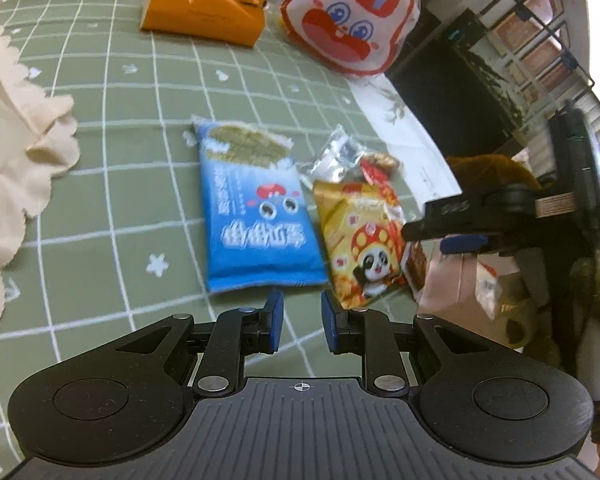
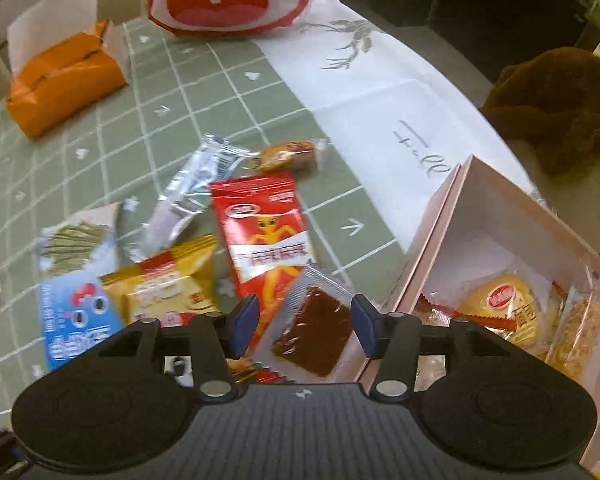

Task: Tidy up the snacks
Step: 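Move the left tool to the yellow panda packet and close on it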

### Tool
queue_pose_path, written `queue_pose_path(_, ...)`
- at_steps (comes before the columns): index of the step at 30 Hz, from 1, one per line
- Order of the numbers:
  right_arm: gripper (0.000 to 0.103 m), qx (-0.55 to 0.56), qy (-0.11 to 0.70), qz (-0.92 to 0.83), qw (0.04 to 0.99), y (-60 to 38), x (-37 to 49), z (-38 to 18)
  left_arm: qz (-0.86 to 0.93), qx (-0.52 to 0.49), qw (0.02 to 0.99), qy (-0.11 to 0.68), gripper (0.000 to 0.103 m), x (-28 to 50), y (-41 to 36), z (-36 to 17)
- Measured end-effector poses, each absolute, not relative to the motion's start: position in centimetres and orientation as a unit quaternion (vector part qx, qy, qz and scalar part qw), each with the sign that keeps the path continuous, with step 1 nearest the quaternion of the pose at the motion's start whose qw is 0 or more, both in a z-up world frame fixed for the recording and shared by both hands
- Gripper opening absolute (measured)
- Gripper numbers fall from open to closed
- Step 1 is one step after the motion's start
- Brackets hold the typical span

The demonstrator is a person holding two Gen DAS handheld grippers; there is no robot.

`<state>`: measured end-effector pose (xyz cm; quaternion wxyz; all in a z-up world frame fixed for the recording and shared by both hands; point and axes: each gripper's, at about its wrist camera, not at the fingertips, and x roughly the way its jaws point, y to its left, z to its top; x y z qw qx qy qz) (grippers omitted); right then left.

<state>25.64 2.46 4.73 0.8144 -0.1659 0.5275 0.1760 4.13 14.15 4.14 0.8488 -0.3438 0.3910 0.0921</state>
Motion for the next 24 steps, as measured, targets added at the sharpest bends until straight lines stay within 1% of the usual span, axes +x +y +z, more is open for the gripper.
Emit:
queue_pose_path(5,0.051,-0.205,0.546,0.189,0.79,4.7,26.8,2.9,0.111,-0.34,0.862,0.359,0.024,5.3,15.4,5.2)
queue_pose_path(8,0.046,-0.187,0.553,0.203,0.786,4.4,26.3,3.2,0.118,-0.34,0.869,0.339,0.024,7.1,16.7,5.6)
queue_pose_path(11,0.034,-0.163,0.566,0.238,0.772,3.1,24.5,3.3,0.102,-0.349,0.868,0.338,0.024,9.6,17.3,5.2)
queue_pose_path(12,0.033,-0.155,0.571,0.248,0.767,2.7,23.9,3.2,0.096,-0.344,0.868,0.346,0.024,10.4,17.1,4.9)
queue_pose_path(17,0.032,-0.114,0.581,0.275,0.758,-0.2,19.9,2.6,0.074,-0.277,0.873,0.394,0.024,13.7,14.6,3.5)
queue_pose_path(20,0.032,-0.106,0.561,0.285,0.77,-2.1,17.1,3.0,0.06,-0.219,0.875,0.428,0.028,14.2,12.4,2.6)
queue_pose_path(22,0.033,-0.101,0.544,0.29,0.781,-3.4,15.8,3.3,0.051,-0.193,0.882,0.428,0.029,13.8,11.3,2.7)
queue_pose_path(24,0.036,-0.095,0.529,0.299,0.788,-4.7,14.7,3.6,0.048,-0.174,0.883,0.433,0.029,13.5,10.6,2.8)
